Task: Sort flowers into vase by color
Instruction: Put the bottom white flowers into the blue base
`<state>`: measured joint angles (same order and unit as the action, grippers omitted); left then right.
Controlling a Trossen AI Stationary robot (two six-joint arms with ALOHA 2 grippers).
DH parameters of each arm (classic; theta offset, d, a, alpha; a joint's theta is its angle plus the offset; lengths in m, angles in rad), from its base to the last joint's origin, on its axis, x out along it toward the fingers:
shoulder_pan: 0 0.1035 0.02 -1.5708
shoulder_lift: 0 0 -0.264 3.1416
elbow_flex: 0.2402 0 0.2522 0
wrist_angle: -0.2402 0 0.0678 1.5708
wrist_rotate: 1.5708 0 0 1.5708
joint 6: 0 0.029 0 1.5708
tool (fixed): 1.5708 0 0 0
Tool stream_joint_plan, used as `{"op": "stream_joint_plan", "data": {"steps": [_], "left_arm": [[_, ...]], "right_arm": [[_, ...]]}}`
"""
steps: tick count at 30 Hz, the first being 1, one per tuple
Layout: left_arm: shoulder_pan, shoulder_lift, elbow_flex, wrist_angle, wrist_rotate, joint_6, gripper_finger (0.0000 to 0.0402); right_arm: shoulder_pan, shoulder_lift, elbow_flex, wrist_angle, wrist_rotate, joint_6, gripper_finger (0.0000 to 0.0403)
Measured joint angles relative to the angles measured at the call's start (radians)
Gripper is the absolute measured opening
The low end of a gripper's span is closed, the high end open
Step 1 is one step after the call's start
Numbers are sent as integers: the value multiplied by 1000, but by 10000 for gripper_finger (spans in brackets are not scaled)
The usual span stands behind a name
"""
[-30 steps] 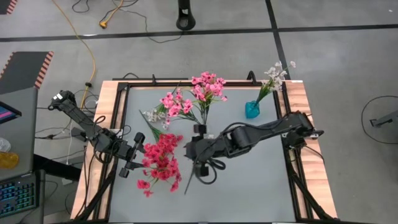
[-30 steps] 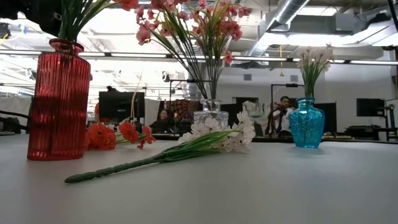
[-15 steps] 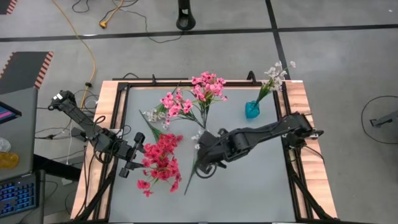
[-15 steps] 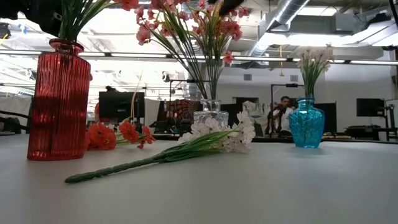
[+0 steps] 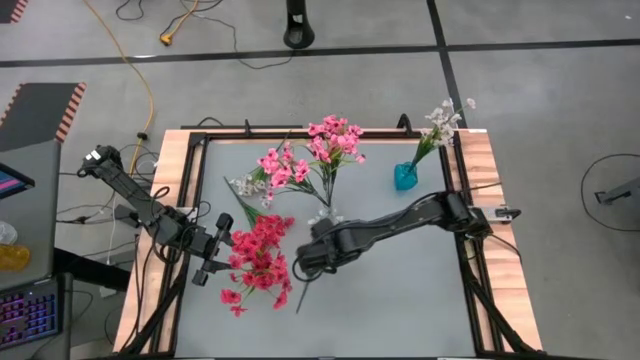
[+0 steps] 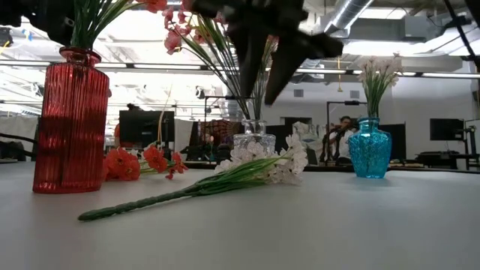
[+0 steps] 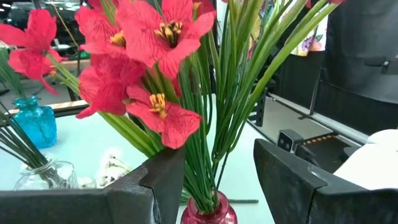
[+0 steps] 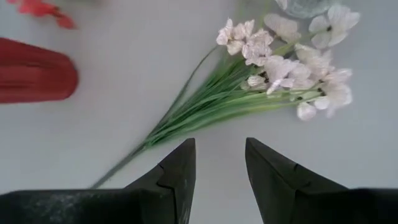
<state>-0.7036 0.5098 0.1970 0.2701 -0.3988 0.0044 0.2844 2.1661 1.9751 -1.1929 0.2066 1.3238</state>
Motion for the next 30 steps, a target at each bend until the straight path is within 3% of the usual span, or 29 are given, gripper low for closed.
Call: {"op": "stream_joint_plan", "data": {"steps": [7,19,30], "left_arm": [[0,0,0,-21,0,0,180],[0,0,0,-82,0,0,180],[0,0,0,-109,0,2,180]], "right_arm": [[0,82,-1,58,0,95,166],[3,97,1,103,57,310,166],[15,148,0,195,46,438,166]]}}
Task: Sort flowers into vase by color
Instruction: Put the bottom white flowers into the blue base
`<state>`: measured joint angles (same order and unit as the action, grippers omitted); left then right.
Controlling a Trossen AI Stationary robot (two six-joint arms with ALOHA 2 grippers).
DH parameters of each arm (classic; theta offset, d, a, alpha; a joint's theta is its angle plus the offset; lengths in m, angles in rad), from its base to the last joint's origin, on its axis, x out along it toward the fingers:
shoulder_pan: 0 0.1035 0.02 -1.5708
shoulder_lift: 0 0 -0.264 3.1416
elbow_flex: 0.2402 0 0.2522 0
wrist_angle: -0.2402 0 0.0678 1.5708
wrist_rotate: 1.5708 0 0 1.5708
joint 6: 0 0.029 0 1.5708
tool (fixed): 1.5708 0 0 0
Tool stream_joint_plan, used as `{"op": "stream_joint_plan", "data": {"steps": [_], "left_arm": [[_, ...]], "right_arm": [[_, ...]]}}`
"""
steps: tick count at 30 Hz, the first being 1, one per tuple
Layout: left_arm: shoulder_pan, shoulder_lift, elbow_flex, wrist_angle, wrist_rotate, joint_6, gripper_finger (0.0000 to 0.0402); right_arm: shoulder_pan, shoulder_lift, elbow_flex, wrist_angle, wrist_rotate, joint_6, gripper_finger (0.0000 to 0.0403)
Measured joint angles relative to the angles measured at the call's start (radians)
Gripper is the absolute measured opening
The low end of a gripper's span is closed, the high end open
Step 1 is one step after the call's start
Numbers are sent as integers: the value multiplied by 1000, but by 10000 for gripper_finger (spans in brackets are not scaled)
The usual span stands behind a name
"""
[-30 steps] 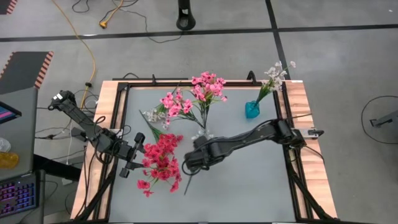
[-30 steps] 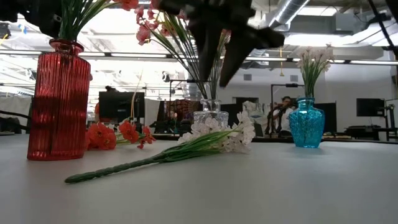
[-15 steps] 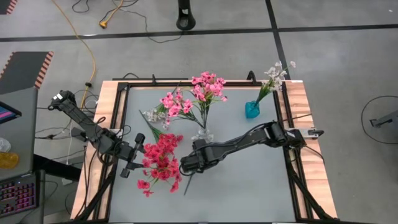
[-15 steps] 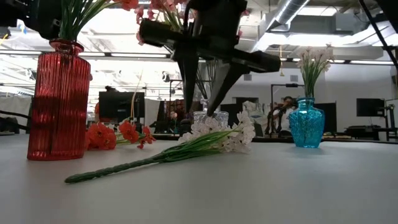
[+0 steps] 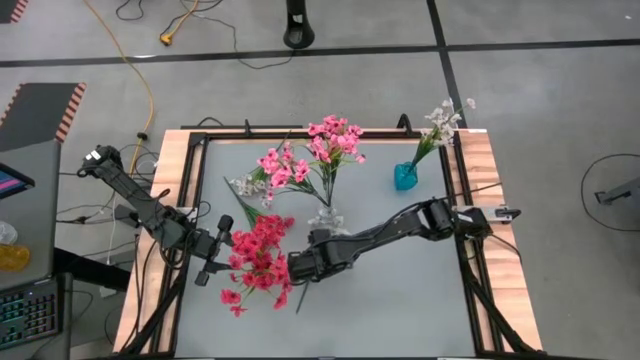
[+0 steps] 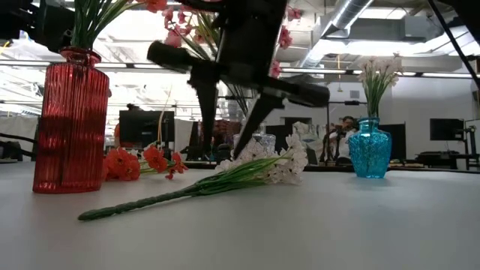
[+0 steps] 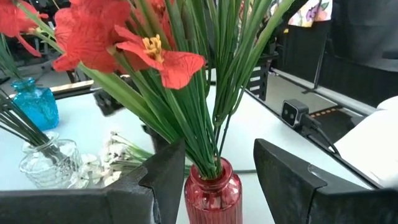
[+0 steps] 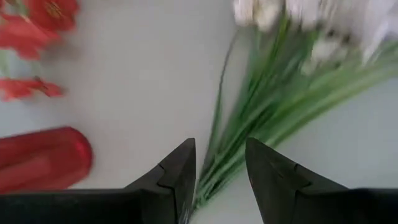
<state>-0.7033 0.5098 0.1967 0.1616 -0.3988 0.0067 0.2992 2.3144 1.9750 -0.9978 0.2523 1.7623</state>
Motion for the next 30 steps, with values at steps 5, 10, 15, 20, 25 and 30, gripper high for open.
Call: {"op": "stream_joint_plan", "data": {"steps": [5,10,15,20,25,30], "left_arm": [[0,0,0,-30,0,-1,180],[0,0,0,-56,0,-9,180],[0,0,0,-58,0,-10,180],[0,0,0,-59,0,-10,180],[0,0,0,-59,0,-6,180],[0,0,0,-59,0,-4,180]], "right_arm": [[10,-1,0,-16,-2,42,166],[22,-2,0,-19,5,81,166],[23,-2,-16,-24,6,103,166],[27,-3,-16,-26,20,123,166],[25,-3,-16,-26,51,124,166],[27,-3,-16,-26,60,130,166]]}}
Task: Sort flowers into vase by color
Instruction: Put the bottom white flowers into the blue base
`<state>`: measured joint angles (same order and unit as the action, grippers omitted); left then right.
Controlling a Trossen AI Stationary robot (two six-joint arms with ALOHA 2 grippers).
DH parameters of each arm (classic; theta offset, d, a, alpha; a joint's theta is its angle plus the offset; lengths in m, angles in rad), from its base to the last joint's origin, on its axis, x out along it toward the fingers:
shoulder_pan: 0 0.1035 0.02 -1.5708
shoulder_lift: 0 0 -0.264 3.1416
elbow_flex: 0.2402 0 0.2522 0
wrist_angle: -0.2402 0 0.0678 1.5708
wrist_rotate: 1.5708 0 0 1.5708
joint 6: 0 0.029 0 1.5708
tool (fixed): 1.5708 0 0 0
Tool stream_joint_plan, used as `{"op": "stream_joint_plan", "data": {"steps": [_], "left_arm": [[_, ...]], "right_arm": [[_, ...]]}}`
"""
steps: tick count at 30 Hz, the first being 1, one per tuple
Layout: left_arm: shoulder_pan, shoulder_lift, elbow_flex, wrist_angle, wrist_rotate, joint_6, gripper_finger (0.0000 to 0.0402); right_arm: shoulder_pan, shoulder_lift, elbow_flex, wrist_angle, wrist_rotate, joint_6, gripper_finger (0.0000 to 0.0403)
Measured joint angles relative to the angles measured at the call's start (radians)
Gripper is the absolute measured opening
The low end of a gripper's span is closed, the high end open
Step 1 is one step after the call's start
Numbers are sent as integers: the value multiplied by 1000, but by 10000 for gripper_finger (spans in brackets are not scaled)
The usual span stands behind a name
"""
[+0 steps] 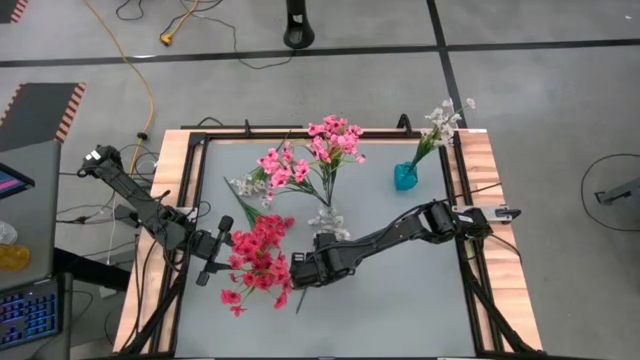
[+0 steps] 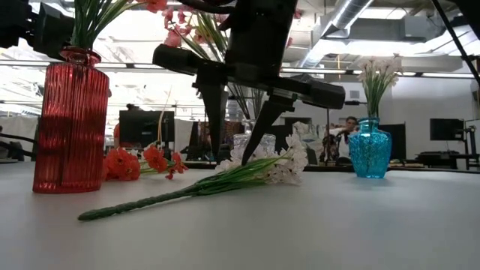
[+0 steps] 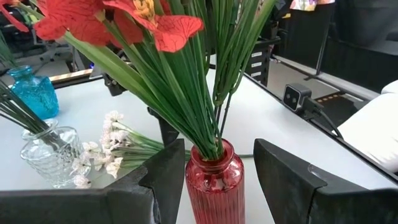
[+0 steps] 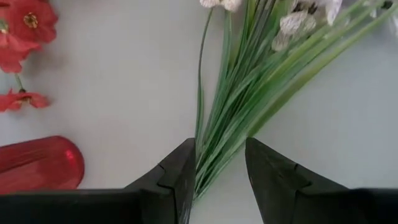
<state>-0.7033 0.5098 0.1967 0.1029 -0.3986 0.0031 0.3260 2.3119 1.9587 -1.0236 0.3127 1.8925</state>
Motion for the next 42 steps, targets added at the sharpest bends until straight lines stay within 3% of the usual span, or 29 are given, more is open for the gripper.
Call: {"op": "stream_joint_plan", "data": {"steps": [18,22,31,36,42], "left_arm": [[0,0,0,-19,2,-5,180],[0,0,0,-18,1,-5,180],[0,0,0,-18,2,-6,180],[0,0,0,-18,2,-6,180],[0,0,0,-18,3,-11,180]], "right_arm": [[-1,78,3,82,8,11,163],[-1,79,3,75,8,11,137],[0,79,2,56,6,11,38],[6,70,1,47,6,-16,34],[39,-20,-2,-96,45,-37,38]]}}
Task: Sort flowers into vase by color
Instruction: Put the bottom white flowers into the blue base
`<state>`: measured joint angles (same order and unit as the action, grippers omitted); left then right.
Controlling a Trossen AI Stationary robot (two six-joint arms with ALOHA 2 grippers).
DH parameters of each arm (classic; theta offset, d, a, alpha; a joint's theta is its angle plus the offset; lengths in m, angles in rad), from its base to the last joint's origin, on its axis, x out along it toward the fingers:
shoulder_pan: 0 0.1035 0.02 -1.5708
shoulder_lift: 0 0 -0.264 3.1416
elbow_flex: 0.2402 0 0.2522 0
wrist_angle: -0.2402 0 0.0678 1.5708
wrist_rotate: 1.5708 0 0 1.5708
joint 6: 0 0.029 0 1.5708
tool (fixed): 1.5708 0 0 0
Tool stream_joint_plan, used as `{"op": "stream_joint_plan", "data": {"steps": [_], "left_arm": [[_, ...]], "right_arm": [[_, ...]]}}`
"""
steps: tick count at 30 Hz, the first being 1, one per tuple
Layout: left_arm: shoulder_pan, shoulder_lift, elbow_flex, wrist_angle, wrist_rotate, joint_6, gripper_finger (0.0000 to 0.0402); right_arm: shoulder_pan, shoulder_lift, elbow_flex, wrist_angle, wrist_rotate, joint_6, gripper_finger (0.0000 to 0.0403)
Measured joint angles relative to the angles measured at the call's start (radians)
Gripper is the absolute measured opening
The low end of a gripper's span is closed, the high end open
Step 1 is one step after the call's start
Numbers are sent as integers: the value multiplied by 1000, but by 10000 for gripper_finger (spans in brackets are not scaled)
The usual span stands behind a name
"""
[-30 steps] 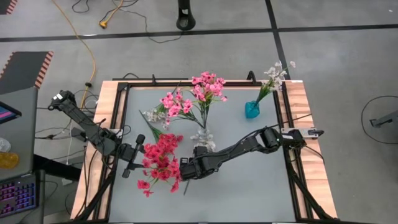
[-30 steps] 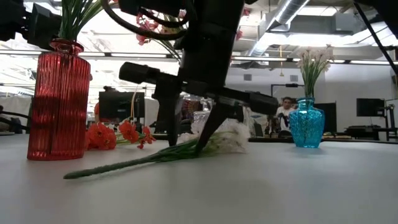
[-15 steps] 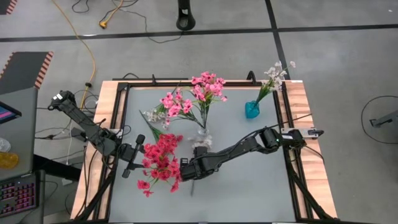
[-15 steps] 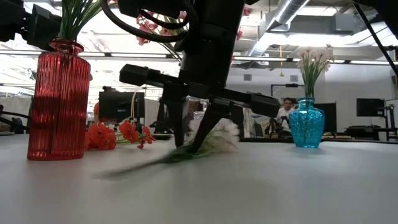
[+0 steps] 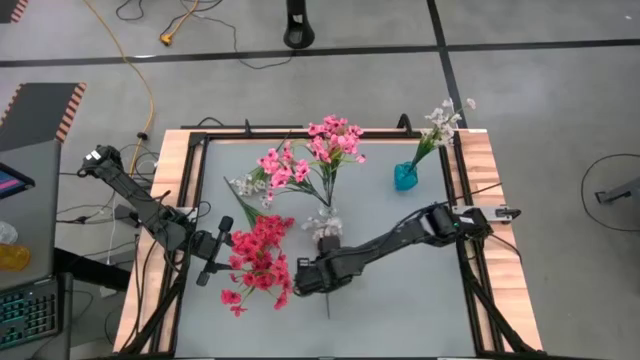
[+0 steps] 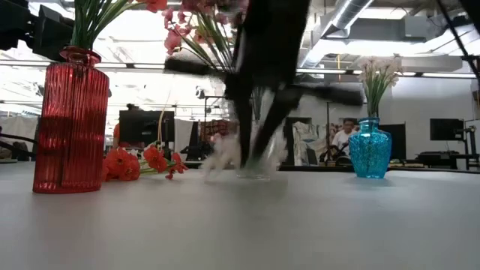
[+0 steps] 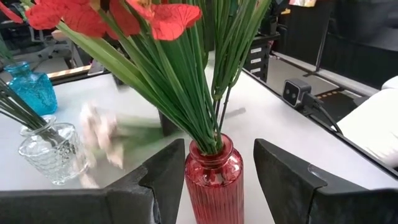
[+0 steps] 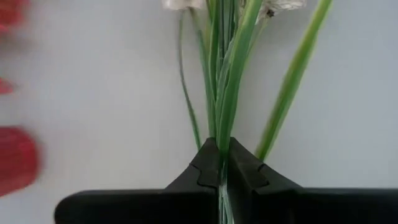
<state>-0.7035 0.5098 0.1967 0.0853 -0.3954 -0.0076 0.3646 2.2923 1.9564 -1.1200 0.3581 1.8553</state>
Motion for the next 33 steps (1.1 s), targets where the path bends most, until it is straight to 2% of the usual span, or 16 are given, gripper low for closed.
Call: {"op": "stream_joint_plan", "data": {"steps": [5,8,10,14,18,20,24,33], "left_arm": [[0,0,0,0,2,-7,180],[0,0,0,2,-1,-7,180],[0,0,0,3,-2,-8,180],[0,0,0,3,-3,-11,180],[0,0,0,3,-5,-11,180],[0,0,0,6,-6,-11,180],[0,0,0,16,-11,1,180],[0,0,0,28,-74,4,180]], "right_arm": [[56,-133,1,-198,97,3,35],[106,-231,1,-294,204,21,35],[142,-301,2,-364,310,30,35],[223,-402,0,-455,600,24,35],[289,-499,-38,-450,856,-138,35],[308,-553,-88,-452,936,-196,35],[294,-665,-245,-451,1025,-230,35],[179,-963,-687,-448,1154,-104,35]]}}
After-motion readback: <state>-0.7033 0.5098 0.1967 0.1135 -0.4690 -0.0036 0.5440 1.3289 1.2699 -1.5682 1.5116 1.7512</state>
